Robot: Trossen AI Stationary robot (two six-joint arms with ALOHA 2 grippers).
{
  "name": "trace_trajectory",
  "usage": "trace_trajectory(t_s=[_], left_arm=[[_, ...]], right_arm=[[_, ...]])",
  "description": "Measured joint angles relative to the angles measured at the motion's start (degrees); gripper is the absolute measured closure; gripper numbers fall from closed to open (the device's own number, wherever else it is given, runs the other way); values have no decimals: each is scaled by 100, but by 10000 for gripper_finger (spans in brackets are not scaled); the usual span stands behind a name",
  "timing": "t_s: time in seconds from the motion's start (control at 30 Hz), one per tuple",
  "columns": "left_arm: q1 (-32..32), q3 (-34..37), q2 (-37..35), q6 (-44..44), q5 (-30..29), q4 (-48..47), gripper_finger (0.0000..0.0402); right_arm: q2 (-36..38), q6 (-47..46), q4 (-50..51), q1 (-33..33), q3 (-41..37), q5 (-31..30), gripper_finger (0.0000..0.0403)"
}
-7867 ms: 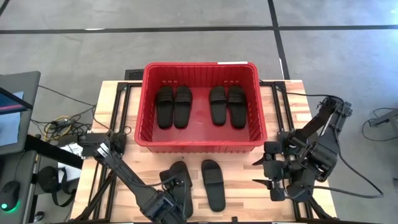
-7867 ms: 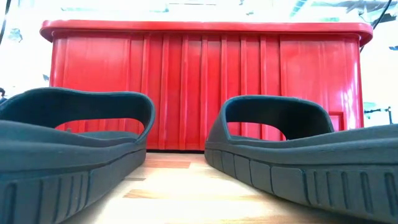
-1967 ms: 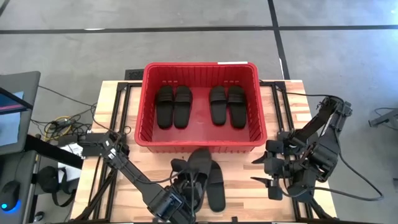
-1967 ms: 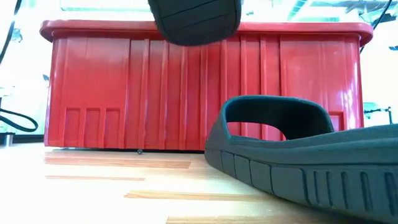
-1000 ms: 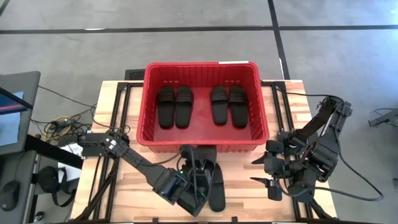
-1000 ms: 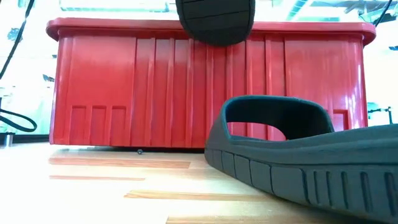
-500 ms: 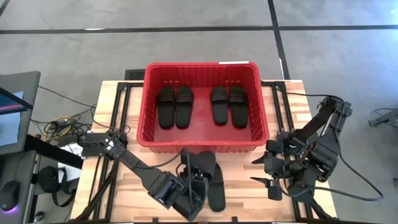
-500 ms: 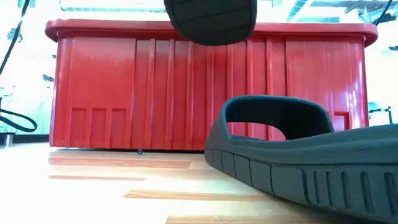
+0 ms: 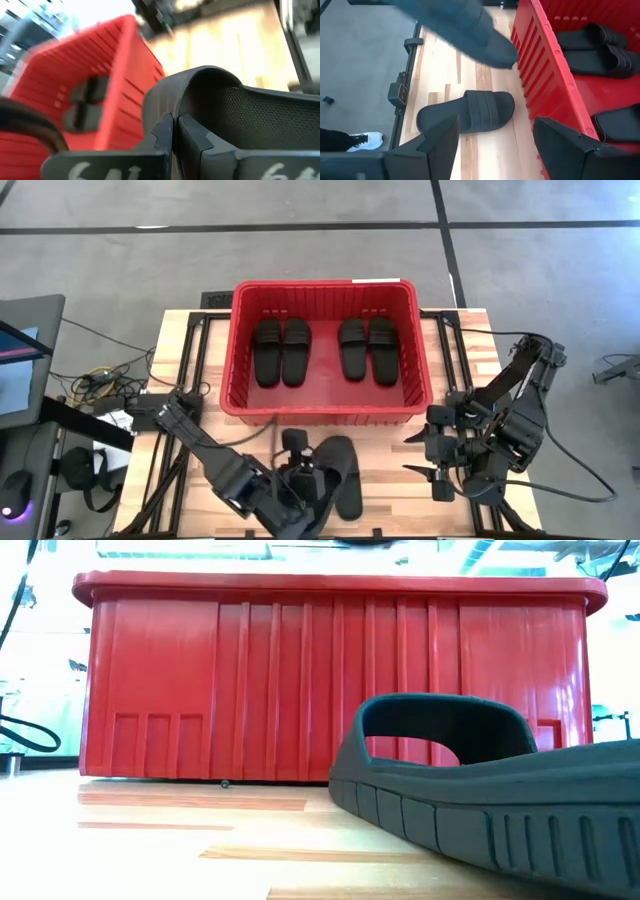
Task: Pick and place slides into bin
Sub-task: Put the black slides into the red bin
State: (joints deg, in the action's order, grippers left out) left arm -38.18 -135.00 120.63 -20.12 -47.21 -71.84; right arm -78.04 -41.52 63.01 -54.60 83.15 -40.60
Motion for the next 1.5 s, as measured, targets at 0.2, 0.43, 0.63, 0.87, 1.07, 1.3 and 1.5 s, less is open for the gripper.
trace_trajectory(t_s=[0.2, 0.43, 0.63, 0.87, 1.07, 1.3, 1.5], left_arm=[[-19, 0, -533, 425, -1019, 281, 401], [311, 0, -991, 1060, -1763, -70, 401], [1022, 0, -1202, 1011, -1780, -1629, 401], [2142, 57, -1376, 1941, -1565, -1810, 401], [3209, 61, -1416, 2658, -845, -1820, 401], [4077, 63, -1416, 3365, -150, -1810, 401], [4695, 66, -1416, 3963, 568, -1644, 401]], right_arm=[[0, 150, -1, 117, -1, -17, 163], [0, 493, -3, 349, 1, -206, 163], [-1, 999, -109, 745, 0, -637, 163], [57, 2359, -1195, 1520, 3, -782, 163], [103, 3399, -2066, 2242, 5, -707, 163], [94, 3961, -2476, 2800, 3, -388, 163], [94, 4210, -2678, 3073, 3, -124, 163]])
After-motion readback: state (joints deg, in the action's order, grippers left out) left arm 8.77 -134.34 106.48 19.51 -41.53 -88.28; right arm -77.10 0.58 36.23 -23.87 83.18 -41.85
